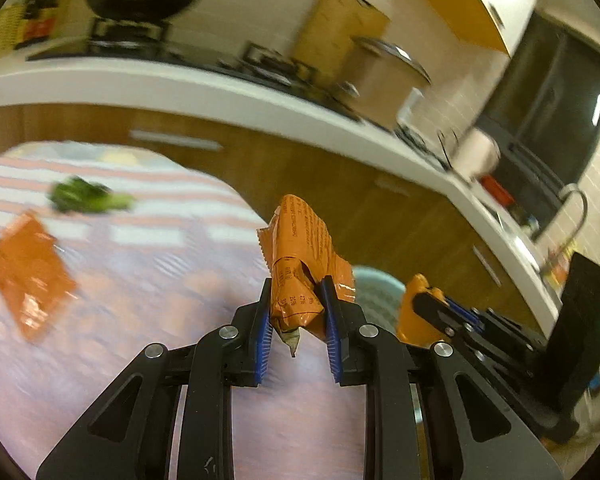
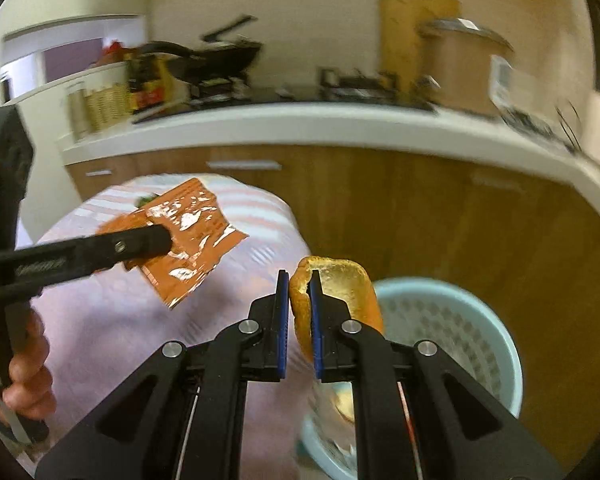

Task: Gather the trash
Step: 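Carry the packet and peel over the teal basket and open both tools, then grasp the remaining orange snack packet with the left tool, then grasp the bok choy stalk with the right tool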

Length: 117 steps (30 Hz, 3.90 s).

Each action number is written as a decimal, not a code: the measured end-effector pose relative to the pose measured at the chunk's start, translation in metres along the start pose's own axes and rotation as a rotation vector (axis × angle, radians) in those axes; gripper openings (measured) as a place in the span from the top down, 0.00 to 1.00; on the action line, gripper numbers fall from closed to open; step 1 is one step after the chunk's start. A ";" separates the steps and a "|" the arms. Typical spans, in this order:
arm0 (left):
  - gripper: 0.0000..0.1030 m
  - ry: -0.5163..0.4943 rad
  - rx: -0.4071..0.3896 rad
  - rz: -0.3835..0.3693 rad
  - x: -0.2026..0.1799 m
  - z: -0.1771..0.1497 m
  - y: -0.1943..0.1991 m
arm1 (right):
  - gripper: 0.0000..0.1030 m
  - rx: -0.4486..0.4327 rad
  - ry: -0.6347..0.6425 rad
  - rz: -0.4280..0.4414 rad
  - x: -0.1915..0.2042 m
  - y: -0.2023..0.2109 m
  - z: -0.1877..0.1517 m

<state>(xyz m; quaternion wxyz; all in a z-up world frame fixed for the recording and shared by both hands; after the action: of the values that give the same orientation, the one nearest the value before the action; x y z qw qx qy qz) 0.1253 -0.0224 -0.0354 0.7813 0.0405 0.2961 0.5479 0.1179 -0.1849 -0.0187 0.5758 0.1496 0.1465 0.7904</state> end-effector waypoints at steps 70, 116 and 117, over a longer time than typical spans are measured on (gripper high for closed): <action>0.22 0.098 0.002 0.607 0.198 0.020 0.034 | 0.68 0.137 0.028 0.327 0.173 -0.172 0.049; 0.92 0.156 -0.213 0.674 0.228 0.040 0.077 | 0.58 0.250 0.216 0.331 0.234 -0.222 0.013; 0.92 0.155 -0.210 0.671 0.228 0.040 0.076 | 0.60 0.249 0.227 0.319 0.236 -0.223 0.012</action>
<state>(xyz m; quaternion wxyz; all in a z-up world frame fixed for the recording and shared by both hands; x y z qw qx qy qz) 0.1328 0.2187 -0.0683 0.5330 0.0133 0.2667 0.8029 0.2471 0.1065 -0.0816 0.4005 0.1508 0.2812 0.8590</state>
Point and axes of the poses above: each gripper's, at about its wrist camera, not at the fingertips, and y roughly against the way its jaws point, x to its left, z to its top, the point moved 5 cm from there along -y, roughly the way its jaws point, and after that the axes turned 14 degrees about -x, right-handed, at the moved point
